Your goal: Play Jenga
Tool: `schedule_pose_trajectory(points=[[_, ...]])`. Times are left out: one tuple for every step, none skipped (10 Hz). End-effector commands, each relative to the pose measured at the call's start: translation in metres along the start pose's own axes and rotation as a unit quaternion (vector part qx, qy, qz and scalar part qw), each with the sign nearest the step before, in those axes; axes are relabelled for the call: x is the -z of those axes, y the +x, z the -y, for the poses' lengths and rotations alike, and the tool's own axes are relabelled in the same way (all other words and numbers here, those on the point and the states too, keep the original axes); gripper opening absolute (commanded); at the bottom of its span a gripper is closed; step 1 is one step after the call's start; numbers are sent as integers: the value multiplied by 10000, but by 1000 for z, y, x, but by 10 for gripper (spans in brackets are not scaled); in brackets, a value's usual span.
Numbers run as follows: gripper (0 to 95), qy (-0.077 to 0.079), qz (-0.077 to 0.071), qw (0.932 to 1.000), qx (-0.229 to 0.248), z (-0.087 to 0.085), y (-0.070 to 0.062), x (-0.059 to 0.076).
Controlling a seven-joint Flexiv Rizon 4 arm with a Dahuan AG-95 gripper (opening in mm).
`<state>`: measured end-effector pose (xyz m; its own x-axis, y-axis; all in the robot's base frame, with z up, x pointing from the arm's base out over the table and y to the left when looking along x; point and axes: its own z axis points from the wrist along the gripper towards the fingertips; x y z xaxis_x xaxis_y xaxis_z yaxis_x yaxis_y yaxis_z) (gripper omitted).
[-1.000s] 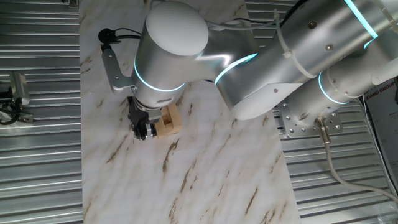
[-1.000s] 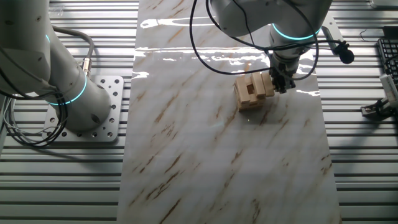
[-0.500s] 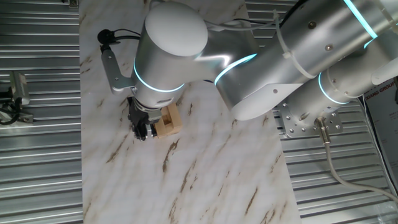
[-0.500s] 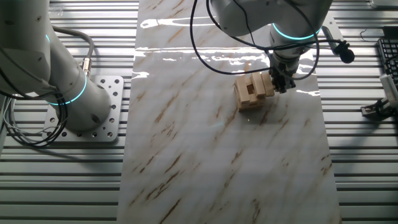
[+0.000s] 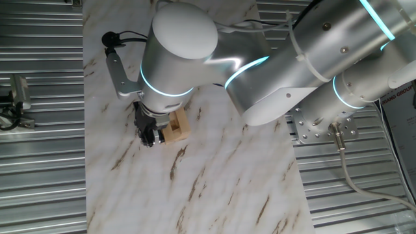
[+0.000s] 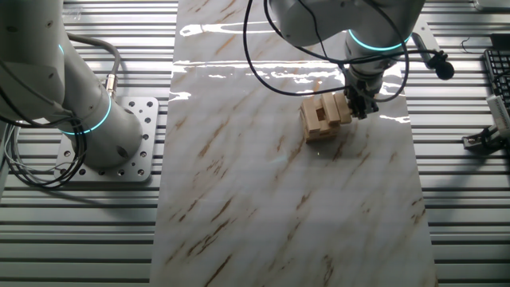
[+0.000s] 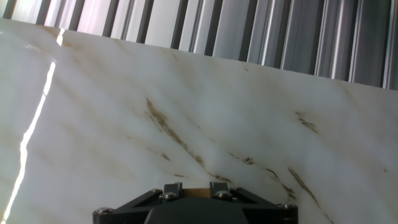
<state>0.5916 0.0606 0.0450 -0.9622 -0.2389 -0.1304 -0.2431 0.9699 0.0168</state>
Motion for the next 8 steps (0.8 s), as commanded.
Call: schedule_pose_trajectory(points=[[0,-1,-9,10000,21,0,0,0],[0,-2,-8,10000,29,0,0,0],[0,-4,-6,10000,37,0,1,0],[0,-7,1,10000,38,0,2,0],[0,-6,3,10000,43,0,2,0],[0,-9,3,10000,41,0,3,0],[0,-9,2,10000,41,0,3,0],[0,-11,1,10000,44,0,3,0]])
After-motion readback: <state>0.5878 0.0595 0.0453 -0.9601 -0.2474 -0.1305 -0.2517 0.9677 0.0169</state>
